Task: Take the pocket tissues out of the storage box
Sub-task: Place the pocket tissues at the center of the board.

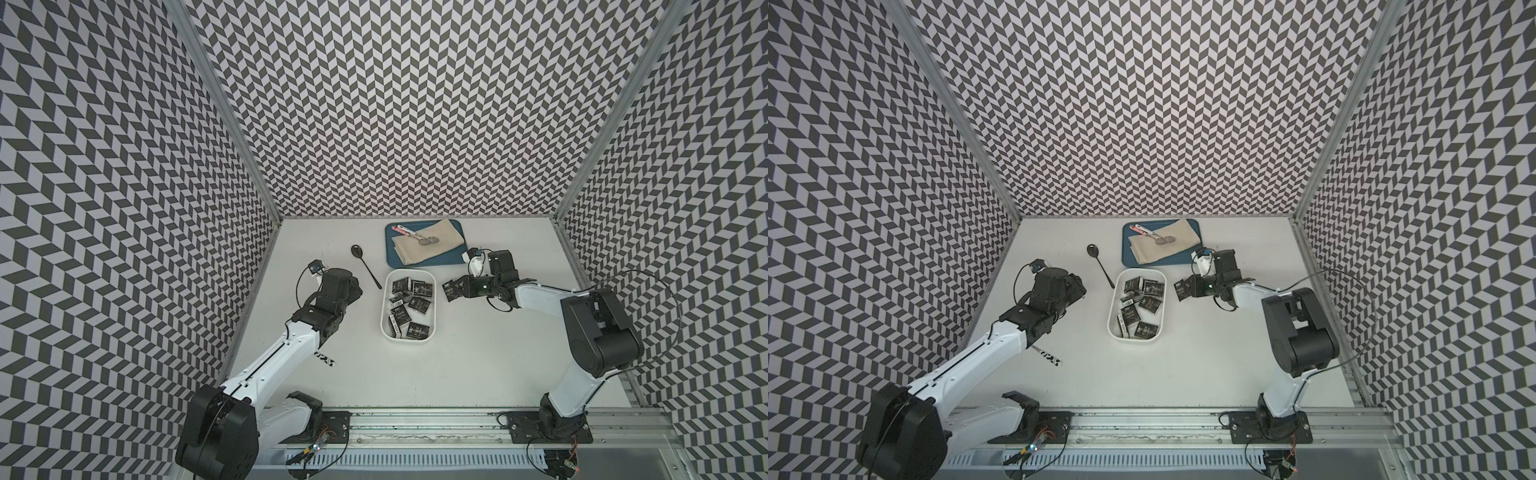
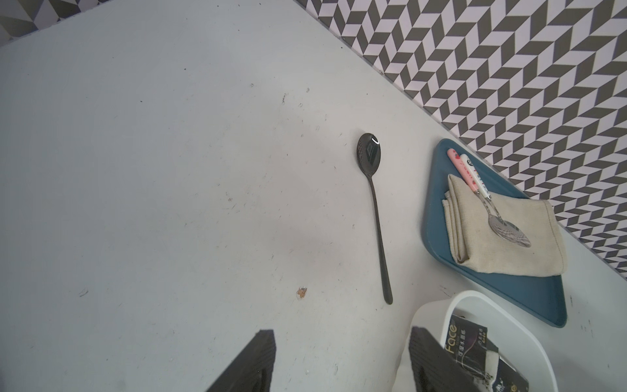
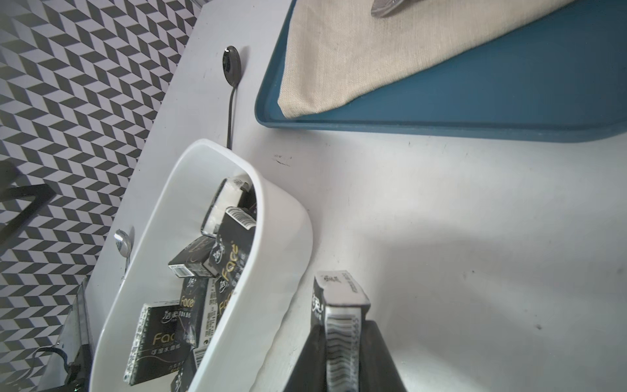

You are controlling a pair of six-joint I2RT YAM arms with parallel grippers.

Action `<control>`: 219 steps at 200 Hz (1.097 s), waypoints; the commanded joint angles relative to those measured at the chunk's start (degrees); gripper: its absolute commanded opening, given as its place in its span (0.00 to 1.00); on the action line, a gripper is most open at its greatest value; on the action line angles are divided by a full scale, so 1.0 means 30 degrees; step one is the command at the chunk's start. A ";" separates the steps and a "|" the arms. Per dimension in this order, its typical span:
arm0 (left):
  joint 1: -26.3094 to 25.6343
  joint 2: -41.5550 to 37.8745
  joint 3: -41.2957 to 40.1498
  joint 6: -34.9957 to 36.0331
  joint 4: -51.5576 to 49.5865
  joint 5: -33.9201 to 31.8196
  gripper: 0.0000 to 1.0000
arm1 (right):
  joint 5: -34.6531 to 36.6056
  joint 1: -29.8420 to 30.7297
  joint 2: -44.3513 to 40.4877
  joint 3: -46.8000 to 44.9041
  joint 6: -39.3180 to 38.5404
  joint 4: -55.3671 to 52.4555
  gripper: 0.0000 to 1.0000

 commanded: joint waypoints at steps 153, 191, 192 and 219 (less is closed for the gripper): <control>0.0083 -0.0765 -0.0739 -0.0261 0.0786 0.0093 0.68 | 0.4958 0.0592 -0.0431 0.0585 -0.1294 -0.1868 0.34; 0.0083 -0.0931 -0.0756 -0.0261 0.0899 0.0252 0.68 | 0.5652 0.0902 -0.0337 0.0212 -0.1490 -0.2143 0.34; 0.0083 -0.0919 -0.0766 -0.0261 0.0905 0.0260 0.68 | 0.5656 0.0913 -0.0323 0.0208 -0.1495 -0.2169 0.34; 0.0083 -0.0959 -0.0843 -0.0217 0.0940 0.0327 0.68 | 0.5780 0.1110 -0.0236 0.0178 -0.1497 -0.2225 0.33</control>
